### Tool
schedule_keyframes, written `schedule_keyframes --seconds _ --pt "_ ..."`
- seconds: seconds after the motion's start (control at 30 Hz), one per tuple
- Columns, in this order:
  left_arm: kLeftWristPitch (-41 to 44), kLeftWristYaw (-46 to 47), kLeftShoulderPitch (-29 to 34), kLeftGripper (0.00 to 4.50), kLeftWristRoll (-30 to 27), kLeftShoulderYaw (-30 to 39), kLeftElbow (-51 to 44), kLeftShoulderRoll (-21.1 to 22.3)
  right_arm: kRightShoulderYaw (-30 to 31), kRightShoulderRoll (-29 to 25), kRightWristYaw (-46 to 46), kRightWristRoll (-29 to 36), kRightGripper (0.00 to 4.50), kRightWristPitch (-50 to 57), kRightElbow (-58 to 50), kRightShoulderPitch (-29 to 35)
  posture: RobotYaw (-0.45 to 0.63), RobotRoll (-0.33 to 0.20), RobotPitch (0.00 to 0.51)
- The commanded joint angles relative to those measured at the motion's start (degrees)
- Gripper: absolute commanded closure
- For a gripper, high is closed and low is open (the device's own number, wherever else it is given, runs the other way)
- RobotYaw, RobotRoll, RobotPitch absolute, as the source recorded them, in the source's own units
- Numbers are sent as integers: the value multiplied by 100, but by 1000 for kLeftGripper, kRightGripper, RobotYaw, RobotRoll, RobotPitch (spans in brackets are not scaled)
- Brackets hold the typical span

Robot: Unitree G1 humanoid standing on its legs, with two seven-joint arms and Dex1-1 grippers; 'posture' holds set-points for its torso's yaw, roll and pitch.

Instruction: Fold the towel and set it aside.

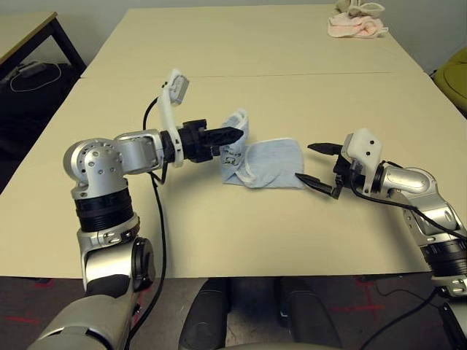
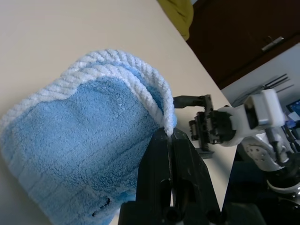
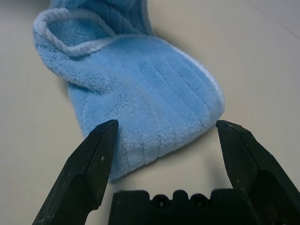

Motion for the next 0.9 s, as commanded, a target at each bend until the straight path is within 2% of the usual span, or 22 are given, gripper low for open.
schedule_keyframes --seconds 0.03,0.3,0.57,0.7,0.9 --pt "-76 -119 -96 4466 13 -242 76 -28 -77 -90 27 -10 0 -14 138 -71 103 0 136" --pt "-224 -434 -69 4466 75 -745 40 166 -295 -251 257 382 0 194 -22 -159 98 0 134" --pt "-412 -486 -124 4466 149 -1035 139 -77 -377 -460 647 914 0 939 -443 -63 92 0 133" --pt "-547 -531 -135 4466 246 -1207 250 -146 -340 -525 714 931 0 1034 -458 -92 96 0 134" --pt "-878 -861 -68 4466 560 -1842 348 30 -316 -617 834 843 0 895 -404 -76 99 0 134"
